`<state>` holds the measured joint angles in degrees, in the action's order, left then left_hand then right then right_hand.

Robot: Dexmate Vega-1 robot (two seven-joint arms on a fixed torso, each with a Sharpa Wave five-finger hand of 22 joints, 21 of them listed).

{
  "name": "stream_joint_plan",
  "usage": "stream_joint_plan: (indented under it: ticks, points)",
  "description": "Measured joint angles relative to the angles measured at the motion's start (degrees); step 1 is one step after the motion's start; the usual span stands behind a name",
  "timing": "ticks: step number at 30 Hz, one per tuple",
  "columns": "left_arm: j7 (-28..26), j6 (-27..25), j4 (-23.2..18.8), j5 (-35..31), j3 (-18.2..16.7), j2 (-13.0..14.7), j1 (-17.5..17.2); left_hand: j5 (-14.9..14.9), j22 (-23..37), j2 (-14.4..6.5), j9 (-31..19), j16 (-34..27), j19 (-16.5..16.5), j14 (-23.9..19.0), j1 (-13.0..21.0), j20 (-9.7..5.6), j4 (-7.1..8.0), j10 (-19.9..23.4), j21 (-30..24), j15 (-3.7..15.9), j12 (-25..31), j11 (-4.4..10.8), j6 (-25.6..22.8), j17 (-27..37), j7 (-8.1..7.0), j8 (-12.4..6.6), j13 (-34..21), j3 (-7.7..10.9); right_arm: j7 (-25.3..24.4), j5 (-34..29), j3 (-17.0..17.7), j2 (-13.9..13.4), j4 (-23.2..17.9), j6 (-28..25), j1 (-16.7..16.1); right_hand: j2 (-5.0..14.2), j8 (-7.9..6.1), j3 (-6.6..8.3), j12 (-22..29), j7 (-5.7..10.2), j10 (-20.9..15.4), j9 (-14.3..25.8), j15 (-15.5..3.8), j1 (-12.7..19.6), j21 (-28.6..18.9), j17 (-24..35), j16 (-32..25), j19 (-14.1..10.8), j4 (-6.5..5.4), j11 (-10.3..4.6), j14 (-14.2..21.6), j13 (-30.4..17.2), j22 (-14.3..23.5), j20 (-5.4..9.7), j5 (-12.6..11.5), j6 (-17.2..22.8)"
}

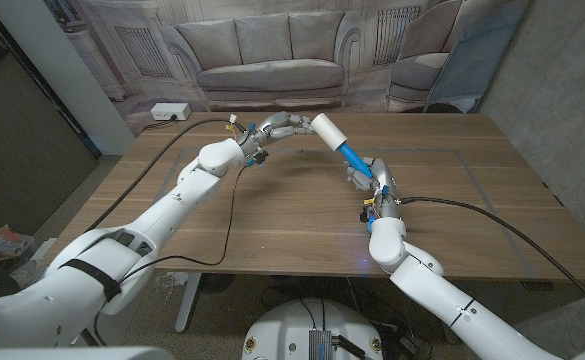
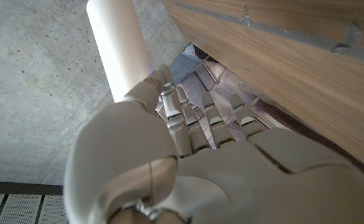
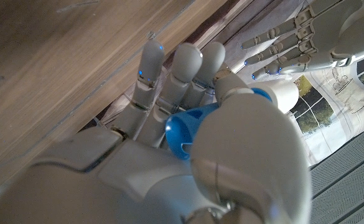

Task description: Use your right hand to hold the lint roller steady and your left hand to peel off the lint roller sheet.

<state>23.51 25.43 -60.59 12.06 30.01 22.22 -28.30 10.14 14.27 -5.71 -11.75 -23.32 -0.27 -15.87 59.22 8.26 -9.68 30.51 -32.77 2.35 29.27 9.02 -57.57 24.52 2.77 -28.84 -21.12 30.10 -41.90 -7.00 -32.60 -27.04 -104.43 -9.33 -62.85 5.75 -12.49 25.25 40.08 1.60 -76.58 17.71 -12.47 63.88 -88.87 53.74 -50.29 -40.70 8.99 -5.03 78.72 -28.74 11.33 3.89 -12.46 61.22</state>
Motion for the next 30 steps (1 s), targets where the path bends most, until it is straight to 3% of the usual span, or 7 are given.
stream_joint_plan:
  ticks: [11,18,20,21,22,25,30]
  points:
    - [-0.19,0.92,0.02,-0.3,0.77,0.53,0.59,0.78,-0.18,-2.46,-0.66,1.15,-0.48,3.06,4.9,-2.47,-0.02,-2.54,-1.27,-0.09,0.43,-0.05,3.53,1.4,3.7,-0.57,-1.44,-0.04,-0.28,0.04,-0.02,0.21,0.45,1.37,0.06,-0.16,0.0,0.07,0.0,-0.09,0.01,0.27,0.0,-0.16,0.0,0.27,0.0,0.0,-0.07,0.01,0.0,-0.09,0.0,0.0,0.0,0.08]
    - [1.31,1.19,-0.25,-0.72,1.33,1.14,0.9,5.29,-0.35,-2.42,-0.86,2.8,-0.15,3.26,4.86,-4.41,1.34,-2.71,-2.77,-0.02,2.3,-0.22,2.37,1.4,2.54,-0.91,-2.42,0.36,0.0,1.02,0.17,0.46,0.87,2.75,0.12,-0.22,0.0,0.31,0.0,-0.09,0.01,0.26,0.0,-0.23,0.0,0.26,0.0,0.0,0.18,0.01,0.0,-0.09,0.0,0.0,0.0,0.08]
    - [1.31,1.19,-0.48,-0.72,1.34,1.27,0.8,7.41,-0.46,-0.56,-1.08,3.36,-0.1,2.33,3.43,-3.97,2.1,-2.72,-3.31,-0.09,2.78,-0.23,1.76,1.47,1.93,-2.31,-2.81,-0.08,0.1,1.1,0.17,0.46,0.87,2.9,0.12,-0.23,0.0,0.31,0.0,-0.09,0.01,0.26,0.0,-0.23,0.0,0.26,0.0,0.0,0.18,0.02,0.0,-0.09,0.0,0.0,0.0,0.08]
    - [1.31,1.19,-0.66,-0.72,1.39,1.46,0.78,7.58,-0.58,1.22,-1.47,3.75,-0.62,2.36,1.65,-3.07,2.99,-3.73,-3.32,-0.07,2.66,-0.74,2.37,1.69,2.54,-4.59,-2.99,-0.86,0.14,1.15,0.17,0.46,0.87,2.94,0.12,-0.22,0.0,0.3,0.0,-0.09,0.01,0.26,0.0,-0.23,0.0,0.26,0.0,0.0,0.18,0.02,0.0,-0.09,0.0,0.0,0.0,0.08]
    - [0.94,1.09,-0.79,-1.34,1.45,1.69,0.78,6.9,-0.68,2.76,-7.29,4.34,-1.4,2.88,0.08,-2.37,3.5,-5.88,-3.32,-0.07,2.31,-1.58,4.24,1.94,4.05,-4.63,-3.16,-1.95,0.17,1.19,0.39,0.76,1.47,2.94,0.45,-0.22,0.0,0.3,0.0,-0.09,0.01,0.26,0.0,-0.23,0.0,0.41,0.0,0.0,0.18,0.02,0.0,-0.06,0.0,0.0,0.01,0.08]
    - [1.14,0.97,-0.84,-1.46,1.48,1.81,0.75,4.23,-0.71,5.08,-10.94,5.69,-3.6,4.79,-3.89,-2.2,4.55,-9.58,-3.33,-0.18,1.59,-3.91,10.32,2.43,4.94,-0.84,-3.48,-4.35,0.3,1.25,0.42,0.86,1.57,2.95,0.56,-0.22,0.0,0.3,0.44,-0.09,0.01,0.26,0.0,-0.23,0.0,0.61,0.0,0.0,0.18,0.02,0.0,0.0,0.0,0.0,0.01,0.08]
    - [1.62,1.94,0.43,0.04,0.99,1.18,0.57,2.31,-0.72,6.46,-10.29,6.8,-4.41,5.98,-5.28,-1.81,4.79,-13.06,-3.33,0.0,0.81,-5.63,14.52,2.57,4.57,1.84,-3.48,-5.06,0.45,1.31,0.44,1.01,1.75,2.95,0.8,-0.42,0.22,0.65,0.44,-0.09,0.02,0.39,0.0,-0.49,0.0,0.95,-0.45,0.0,0.17,0.02,0.0,0.07,0.0,0.0,0.01,0.08]
